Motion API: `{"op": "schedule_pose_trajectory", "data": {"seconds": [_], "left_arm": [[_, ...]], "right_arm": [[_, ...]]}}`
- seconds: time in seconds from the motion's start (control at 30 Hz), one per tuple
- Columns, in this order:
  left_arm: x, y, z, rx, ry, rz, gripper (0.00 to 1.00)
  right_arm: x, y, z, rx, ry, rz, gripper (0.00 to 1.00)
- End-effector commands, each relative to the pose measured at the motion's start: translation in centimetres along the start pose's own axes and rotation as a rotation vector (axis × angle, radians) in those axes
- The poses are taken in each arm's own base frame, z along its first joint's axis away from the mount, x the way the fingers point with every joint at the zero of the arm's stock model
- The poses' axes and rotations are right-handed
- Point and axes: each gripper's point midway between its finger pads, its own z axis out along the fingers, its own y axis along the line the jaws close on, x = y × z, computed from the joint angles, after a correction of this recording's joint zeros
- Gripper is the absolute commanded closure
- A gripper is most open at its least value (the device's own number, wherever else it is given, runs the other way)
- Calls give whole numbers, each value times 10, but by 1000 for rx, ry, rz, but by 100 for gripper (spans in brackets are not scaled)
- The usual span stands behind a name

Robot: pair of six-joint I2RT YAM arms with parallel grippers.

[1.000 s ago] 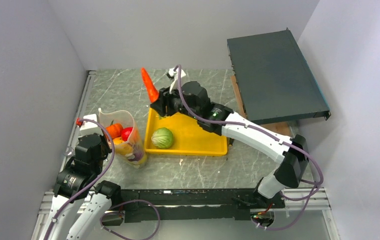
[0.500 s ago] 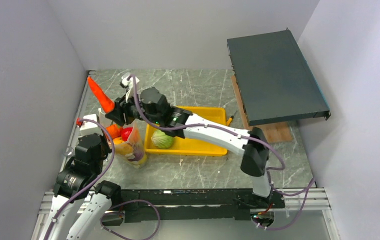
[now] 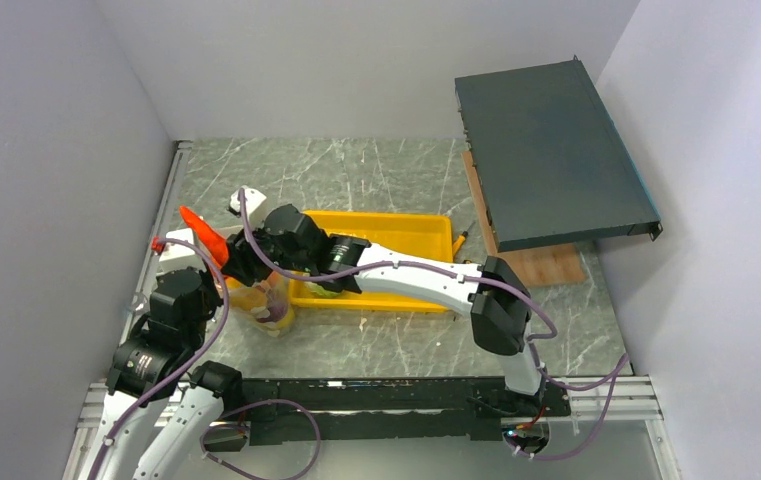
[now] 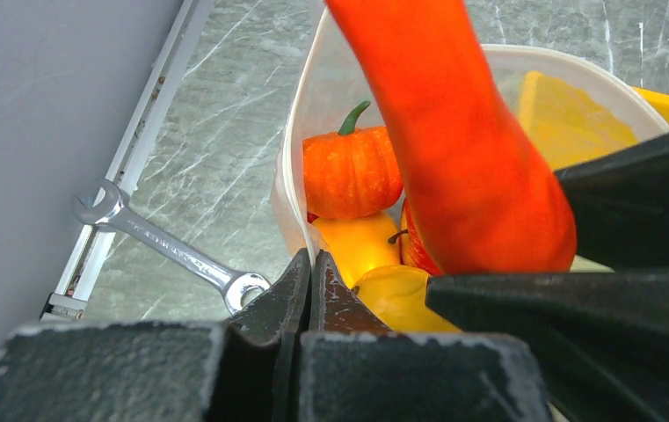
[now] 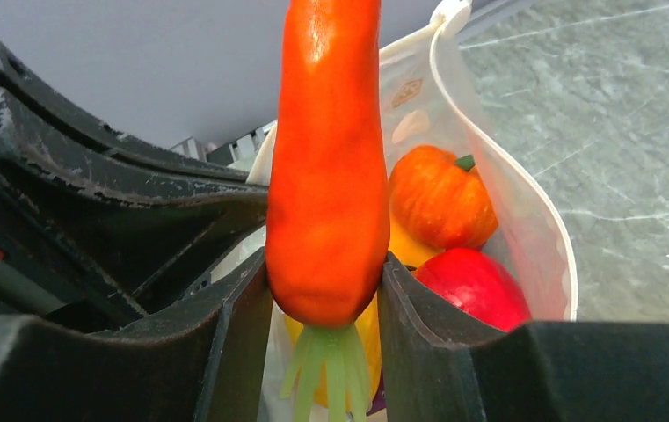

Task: Place the food in the zip-top bag and seal the zipper
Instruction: Place the fake vegetable in the zipper food storage bag.

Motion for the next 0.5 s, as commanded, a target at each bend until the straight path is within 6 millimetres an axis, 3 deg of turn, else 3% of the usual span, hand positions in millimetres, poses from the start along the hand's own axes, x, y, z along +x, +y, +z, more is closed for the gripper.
{"op": "schedule_pose_trajectory", "data": {"seconds": [0.0,0.27,0.47], "left_arm": [[-9,1,0,-6,-35,-8,100],[-10,0,-1,-2,-39,-11,100],[-10,-1,0,1,-38,-10,100]], "right_arm": [[-27,17,-24,-18,-8,-20,96],[-7,14,-38,17,102,-13,93],[2,4,-36,85,196,-13,83]]}}
